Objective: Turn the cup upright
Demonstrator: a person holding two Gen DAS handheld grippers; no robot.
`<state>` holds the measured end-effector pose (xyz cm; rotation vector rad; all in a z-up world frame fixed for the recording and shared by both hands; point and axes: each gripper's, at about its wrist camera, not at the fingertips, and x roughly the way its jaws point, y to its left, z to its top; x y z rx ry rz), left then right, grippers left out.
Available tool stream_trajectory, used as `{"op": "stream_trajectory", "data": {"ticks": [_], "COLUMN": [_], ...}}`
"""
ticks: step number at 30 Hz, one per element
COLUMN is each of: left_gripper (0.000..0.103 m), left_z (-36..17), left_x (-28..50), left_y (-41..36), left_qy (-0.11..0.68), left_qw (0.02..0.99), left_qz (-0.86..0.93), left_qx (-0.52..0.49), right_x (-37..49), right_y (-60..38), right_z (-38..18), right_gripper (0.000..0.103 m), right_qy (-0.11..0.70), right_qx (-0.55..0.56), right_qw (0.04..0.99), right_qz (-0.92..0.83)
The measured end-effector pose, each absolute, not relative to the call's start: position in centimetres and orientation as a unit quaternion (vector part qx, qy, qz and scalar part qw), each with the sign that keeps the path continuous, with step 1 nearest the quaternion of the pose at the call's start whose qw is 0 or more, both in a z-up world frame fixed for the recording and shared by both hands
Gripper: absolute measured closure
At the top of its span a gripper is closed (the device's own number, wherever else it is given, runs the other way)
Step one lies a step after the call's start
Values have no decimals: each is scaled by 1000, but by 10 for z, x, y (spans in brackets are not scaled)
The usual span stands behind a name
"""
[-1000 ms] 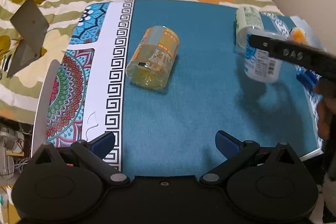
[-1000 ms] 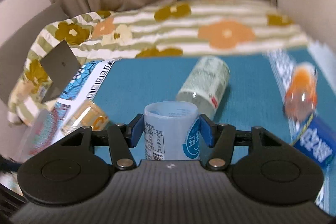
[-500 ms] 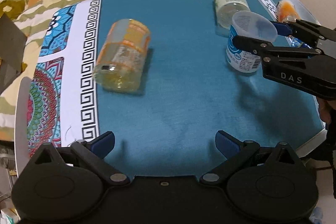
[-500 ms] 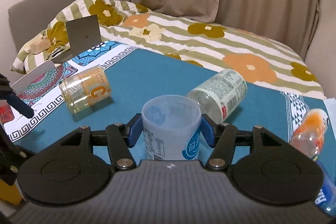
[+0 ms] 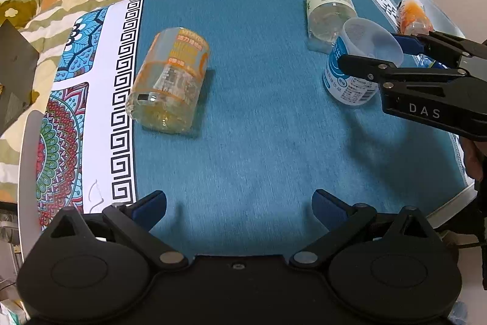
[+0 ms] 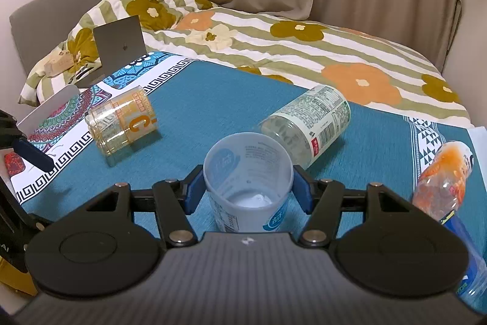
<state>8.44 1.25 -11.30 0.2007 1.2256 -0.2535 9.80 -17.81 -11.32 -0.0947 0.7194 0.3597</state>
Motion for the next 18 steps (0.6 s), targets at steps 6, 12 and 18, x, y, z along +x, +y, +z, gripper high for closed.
{"op": "stream_trajectory", "data": {"ticks": [6, 12, 18], "left_gripper": [0, 0, 0], "left_z": [-108, -86, -45], "left_x": [82, 77, 68], "left_y": [12, 8, 2], "left_qy": [568, 552, 516], "left_qw": [810, 823, 848], "left_qz": [-112, -105, -94], "left_qx": [90, 87, 73], "right_x": [100, 98, 85], "right_y": [-180, -187, -200], "right_z": [-113, -97, -51], "right_gripper": [0, 0, 0], "right_qy": [364, 375, 396], "right_qx": [-28, -11, 7], "right_qw": [916, 915, 911], "right_qz": [167, 147, 119]}}
